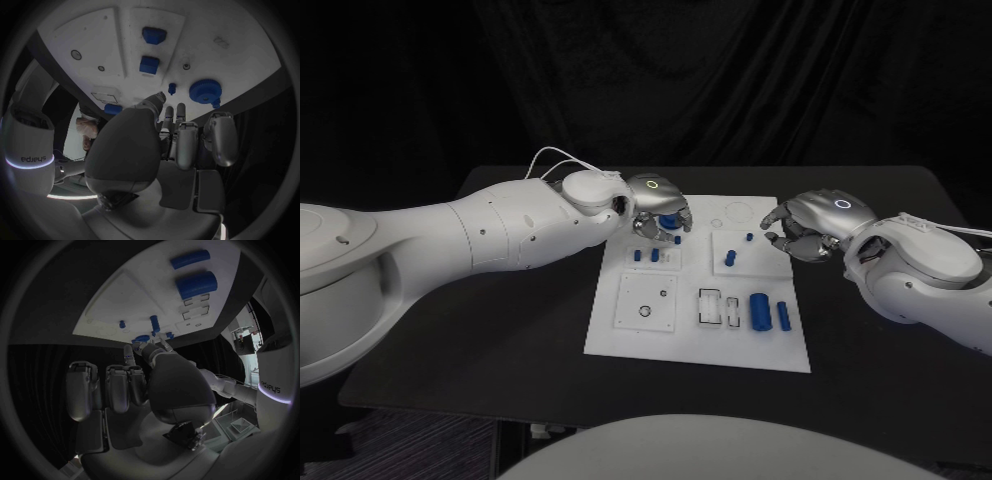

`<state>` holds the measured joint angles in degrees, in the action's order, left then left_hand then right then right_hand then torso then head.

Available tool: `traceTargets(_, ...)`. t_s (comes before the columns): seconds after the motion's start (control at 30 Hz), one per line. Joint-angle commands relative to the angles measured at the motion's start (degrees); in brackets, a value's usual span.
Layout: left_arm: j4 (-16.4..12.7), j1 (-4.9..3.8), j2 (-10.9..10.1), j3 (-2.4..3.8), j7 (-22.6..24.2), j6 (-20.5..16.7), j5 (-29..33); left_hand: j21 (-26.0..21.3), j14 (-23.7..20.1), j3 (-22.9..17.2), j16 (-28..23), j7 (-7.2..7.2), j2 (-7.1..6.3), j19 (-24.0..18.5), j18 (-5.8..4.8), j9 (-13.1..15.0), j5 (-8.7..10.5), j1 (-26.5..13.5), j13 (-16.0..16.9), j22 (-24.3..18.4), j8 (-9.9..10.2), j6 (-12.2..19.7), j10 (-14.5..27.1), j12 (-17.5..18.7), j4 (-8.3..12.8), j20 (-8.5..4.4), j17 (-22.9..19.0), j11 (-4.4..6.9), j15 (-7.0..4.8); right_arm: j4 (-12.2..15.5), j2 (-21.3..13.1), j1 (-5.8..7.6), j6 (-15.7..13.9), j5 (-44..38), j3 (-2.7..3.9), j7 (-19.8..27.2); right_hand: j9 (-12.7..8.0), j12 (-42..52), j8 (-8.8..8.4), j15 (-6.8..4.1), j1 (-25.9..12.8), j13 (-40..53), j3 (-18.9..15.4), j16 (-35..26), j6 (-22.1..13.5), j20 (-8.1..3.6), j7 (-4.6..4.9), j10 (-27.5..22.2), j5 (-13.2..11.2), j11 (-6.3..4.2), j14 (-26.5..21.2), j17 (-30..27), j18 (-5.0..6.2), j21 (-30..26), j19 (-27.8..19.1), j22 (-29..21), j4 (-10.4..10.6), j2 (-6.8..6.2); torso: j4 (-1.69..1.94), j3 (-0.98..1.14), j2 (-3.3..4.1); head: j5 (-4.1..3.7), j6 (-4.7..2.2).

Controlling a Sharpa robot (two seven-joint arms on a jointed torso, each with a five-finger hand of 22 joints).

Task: Assemble the parts on the task board

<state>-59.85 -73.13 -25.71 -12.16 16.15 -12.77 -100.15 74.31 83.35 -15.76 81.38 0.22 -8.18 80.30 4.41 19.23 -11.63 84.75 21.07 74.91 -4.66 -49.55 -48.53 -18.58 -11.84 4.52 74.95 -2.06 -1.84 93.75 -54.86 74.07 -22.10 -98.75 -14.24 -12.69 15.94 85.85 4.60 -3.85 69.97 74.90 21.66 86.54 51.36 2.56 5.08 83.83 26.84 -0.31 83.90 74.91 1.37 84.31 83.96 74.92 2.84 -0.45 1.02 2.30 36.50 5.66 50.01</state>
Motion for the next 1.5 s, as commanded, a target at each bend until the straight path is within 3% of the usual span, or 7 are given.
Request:
traceTargets(0.03, 0.3, 0.18, 0.4, 0.07, -0.1, 0.0, -0.7, -0.4, 0.1, -0.1, 0.2, -0.19, 0.59, 0.3, -0.65, -0.2, -0.95, 0.4, 0.1, 10.1, 0.0, -0.2, -0.2, -0.4, 0.5, 0.08, 2.2, -0.1, -0.05, 0.2, -0.1, -0.11, -0.8, -0.2, 0.04, -0.2, -0.1, -0.3, -0.1, -0.36, -0.3, 10.5, 0.3, -0.1, 0.5, -0.4, 0.09, 2.7, 0.3, -0.29, 4.7, 8.5, 0.14, -0.1, 3.2, 13.1, 0.0, 0.33, 0.02, 0.03, 0.02, -0.1, -0.01)
traceTargets(0.1, 0.6, 0.26, 0.7, 0.07, 0.1, 0.0, -0.7, -0.5, 0.0, -0.5, 0.3, -0.36, 0.74, 0.2, -0.64, -0.3, -2.37, 0.7, 0.2, 10.1, 0.0, -0.6, -0.1, -0.5, 0.9, 0.06, 2.1, -0.09, -0.01, 0.2, 0.0, -0.11, -0.8, -0.2, 0.04, -0.2, -0.1, -0.3, -0.1, -0.36, -0.3, 10.5, 0.3, -0.1, 0.5, -0.4, 0.09, 2.7, 0.3, -0.29, 4.7, 8.5, 0.15, -0.1, 3.2, 13.1, 0.0, 0.31, 0.03, 0.02, 0.01, -0.18, -0.01)
traceTargets(0.4, 2.0, 1.11, 1.9, 0.07, 0.8, -0.5, -0.7, -1.0, -0.4, -1.7, 0.2, -0.63, 1.22, -0.1, -0.56, -0.6, -5.0, 1.4, 0.6, 10.0, -0.2, -1.8, -0.3, -0.9, 1.9, 0.03, 1.6, 0.09, -0.1, 0.3, 0.0, -0.1, -0.5, -0.2, 0.04, -0.2, -0.1, -0.3, -0.1, -0.36, -0.3, 10.5, 0.3, -0.1, 0.5, -0.4, 0.09, 2.7, 0.3, -0.29, 4.7, 8.5, 0.15, -0.1, 3.2, 13.1, 0.0, 0.31, 0.06, 0.03, -0.04, -0.15, -0.01)
traceTargets(0.53, 2.9, 1.45, 2.5, 0.07, 1.0, -0.8, -0.7, -0.6, -0.2, -1.9, 0.5, -0.23, 1.19, 0.1, -0.63, -0.7, -5.38, 1.3, 0.9, 10.1, -0.3, -2.1, -0.7, -1.4, 2.1, 0.0, 1.9, 0.03, -0.08, 0.2, 0.1, -0.1, -0.4, -0.2, 0.04, -0.2, -0.1, -0.4, -0.12, -0.36, -0.4, 10.4, 0.4, -0.1, 0.5, -0.4, 0.08, 2.6, 0.4, -0.29, 4.7, 8.4, 0.16, -0.2, 3.1, 13.1, 0.0, 0.3, -0.02, 0.03, -0.05, 0.07, -0.01)
traceTargets(1.33, 6.0, 2.32, 4.0, 0.07, 1.0, 0.4, -0.7, -1.0, -0.5, -2.1, 0.4, 0.46, 1.35, 0.0, -0.56, -0.4, -5.66, 0.5, 2.0, 10.0, -0.9, -3.8, -0.9, -2.3, 2.8, -0.04, 1.3, 0.11, -0.13, 0.0, 0.3, -0.1, 0.1, -0.2, 0.04, -0.2, -0.1, -0.4, -0.12, -0.36, -0.4, 10.4, 0.4, -0.1, 0.5, -0.4, 0.08, 2.6, 0.4, -0.29, 4.7, 8.4, 0.16, -0.2, 3.1, 13.1, 0.0, 0.3, 0.05, 0.0, -0.04, -0.3, -0.01)
traceTargets(1.5, 6.4, 2.45, 4.2, 0.07, 1.5, 0.0, -0.7, -0.8, -0.5, -2.2, 0.6, 0.65, 1.63, 0.1, -0.6, -0.1, -5.66, 0.4, 2.8, 10.1, -1.3, -4.6, -2.2, -3.3, 3.3, -0.06, 1.4, 0.62, -0.42, 0.0, 0.4, -0.1, 0.1, -0.2, 0.04, -0.2, -0.1, -0.5, -0.14, -0.36, -0.4, 10.3, 0.4, -0.2, 0.5, -0.4, 0.09, 2.6, 0.4, -0.29, 4.7, 8.4, 0.17, -0.2, 3.1, 13.0, 0.0, 0.28, 0.07, 0.02, -0.05, -0.34, -0.01)
